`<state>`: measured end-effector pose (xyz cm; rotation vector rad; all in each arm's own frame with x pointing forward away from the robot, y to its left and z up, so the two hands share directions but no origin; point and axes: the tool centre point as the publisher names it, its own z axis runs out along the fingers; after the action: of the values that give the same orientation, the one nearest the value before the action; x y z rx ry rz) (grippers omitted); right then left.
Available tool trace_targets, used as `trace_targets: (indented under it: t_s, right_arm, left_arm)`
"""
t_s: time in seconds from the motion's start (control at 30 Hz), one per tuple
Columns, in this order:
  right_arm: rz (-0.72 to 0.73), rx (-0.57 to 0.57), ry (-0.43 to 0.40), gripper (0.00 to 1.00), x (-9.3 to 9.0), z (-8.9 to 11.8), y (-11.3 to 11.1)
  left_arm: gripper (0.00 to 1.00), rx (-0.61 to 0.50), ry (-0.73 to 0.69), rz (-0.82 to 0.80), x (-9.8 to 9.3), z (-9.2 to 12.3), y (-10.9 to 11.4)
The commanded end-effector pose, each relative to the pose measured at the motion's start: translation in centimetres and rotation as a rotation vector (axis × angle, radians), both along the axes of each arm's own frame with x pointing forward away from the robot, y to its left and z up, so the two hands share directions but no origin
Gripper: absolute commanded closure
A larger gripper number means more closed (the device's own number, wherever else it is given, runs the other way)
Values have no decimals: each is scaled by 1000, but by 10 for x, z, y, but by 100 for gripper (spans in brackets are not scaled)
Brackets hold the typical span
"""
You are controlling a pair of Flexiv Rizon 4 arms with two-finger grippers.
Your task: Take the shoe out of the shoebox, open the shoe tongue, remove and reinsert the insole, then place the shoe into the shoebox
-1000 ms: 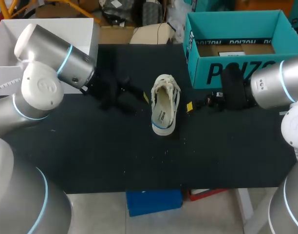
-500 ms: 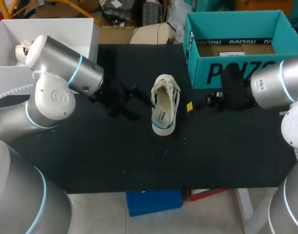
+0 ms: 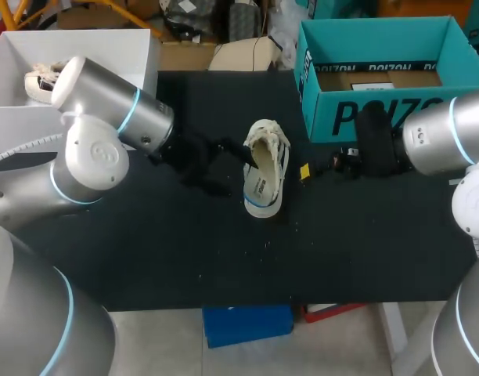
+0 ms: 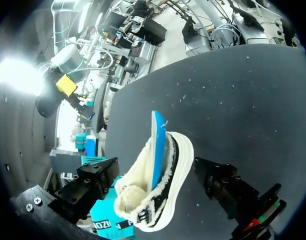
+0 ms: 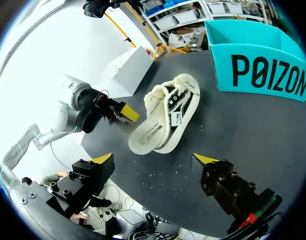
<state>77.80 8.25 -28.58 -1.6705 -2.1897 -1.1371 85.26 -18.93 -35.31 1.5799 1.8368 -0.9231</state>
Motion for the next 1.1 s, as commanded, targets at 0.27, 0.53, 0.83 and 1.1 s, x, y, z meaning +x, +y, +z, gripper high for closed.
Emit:
trace_targets:
  t_s: [0.27,0.53,0.83,1.1]
  right_arm:
    - [-1,-3,1,0,0,0,1]
    - [-1,-3,1,0,0,0,1]
    - [-1,-3,1,0,0,0,1]
    - [-1,-3,1,0,0,0,1]
  left_arm:
    - [70,1,-3,-24,-5,0,4]
    - [58,9,-20,-41,-9,8,20]
    - [42,33,-42,22,-22,21,43]
    - [24,46,-54,49,-42,28,62]
